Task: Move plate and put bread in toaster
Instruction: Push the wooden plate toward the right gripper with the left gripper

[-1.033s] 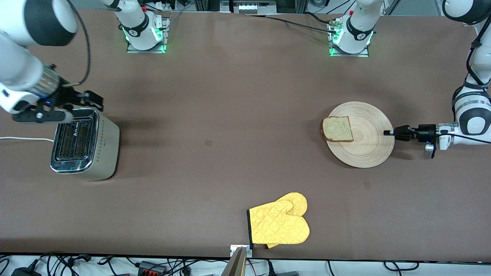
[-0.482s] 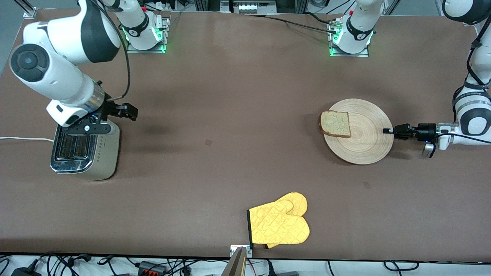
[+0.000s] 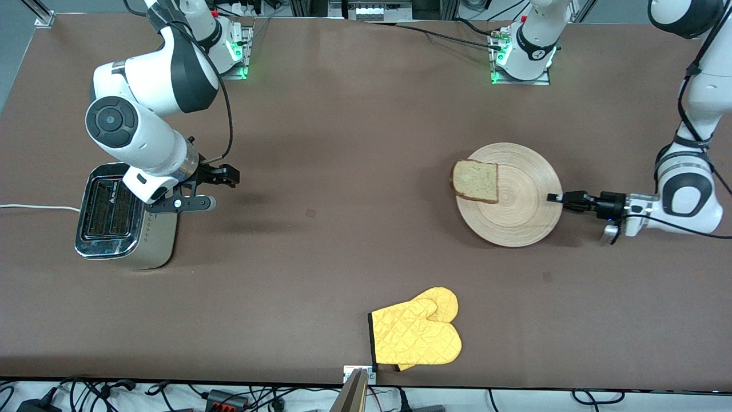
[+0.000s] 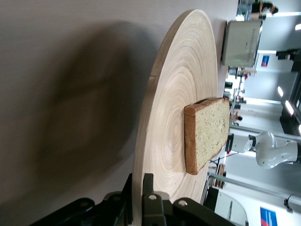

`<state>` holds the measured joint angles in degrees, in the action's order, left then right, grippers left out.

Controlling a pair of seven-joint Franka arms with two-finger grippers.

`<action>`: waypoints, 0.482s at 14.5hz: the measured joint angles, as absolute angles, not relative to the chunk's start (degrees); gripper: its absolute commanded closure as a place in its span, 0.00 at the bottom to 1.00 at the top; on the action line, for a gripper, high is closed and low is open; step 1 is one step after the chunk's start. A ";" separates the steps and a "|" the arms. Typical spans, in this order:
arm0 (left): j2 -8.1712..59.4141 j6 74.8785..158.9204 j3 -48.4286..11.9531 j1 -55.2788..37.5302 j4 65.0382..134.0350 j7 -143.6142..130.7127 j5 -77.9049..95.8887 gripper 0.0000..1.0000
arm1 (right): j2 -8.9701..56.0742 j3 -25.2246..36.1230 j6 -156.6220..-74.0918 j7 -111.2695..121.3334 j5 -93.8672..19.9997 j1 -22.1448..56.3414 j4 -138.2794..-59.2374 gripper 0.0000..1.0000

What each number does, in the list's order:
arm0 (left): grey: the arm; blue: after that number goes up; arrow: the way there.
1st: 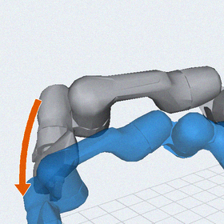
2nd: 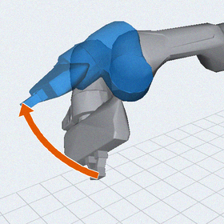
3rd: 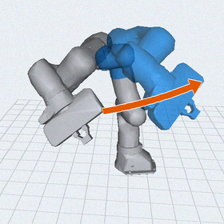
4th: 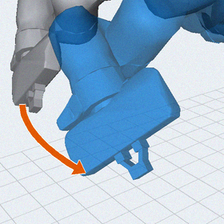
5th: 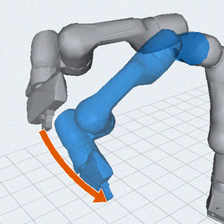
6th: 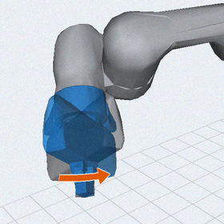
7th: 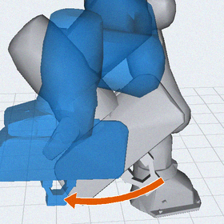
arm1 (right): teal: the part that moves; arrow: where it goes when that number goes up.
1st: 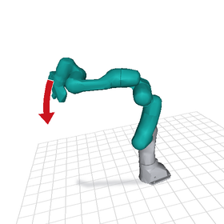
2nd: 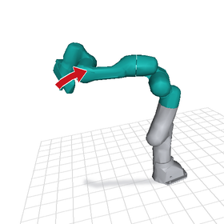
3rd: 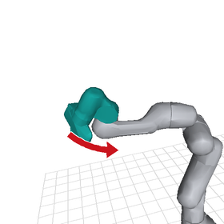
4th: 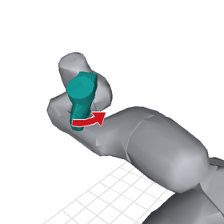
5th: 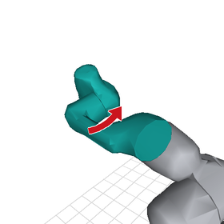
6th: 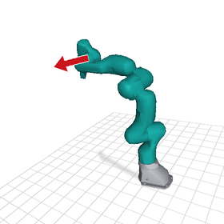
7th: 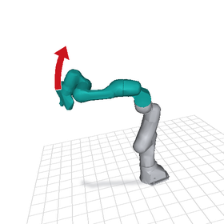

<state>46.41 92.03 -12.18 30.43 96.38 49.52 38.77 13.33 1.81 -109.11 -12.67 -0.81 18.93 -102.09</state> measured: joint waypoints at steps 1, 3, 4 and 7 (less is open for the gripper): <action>46.41 92.69 -13.10 29.15 96.67 48.87 40.42 0.99 | 13.44 1.87 -109.12 -12.67 -0.86 18.92 -102.09 0.00; 46.43 95.82 -15.54 27.42 98.03 47.92 42.85 0.99 | 13.93 2.03 -109.11 -12.69 -0.89 18.91 -102.09 0.00; 46.44 98.38 -17.34 26.85 98.78 47.50 43.26 0.99 | 14.24 2.09 -109.09 -12.69 -0.92 18.89 -102.09 0.00; 46.45 108.64 -24.08 25.43 100.99 43.50 44.58 0.99 | 14.85 2.13 -109.21 -12.97 -1.34 18.87 -102.09 0.00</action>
<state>46.45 108.64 -24.08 25.43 100.99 43.50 44.58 14.85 2.13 -109.21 -12.97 -1.34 18.87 -102.09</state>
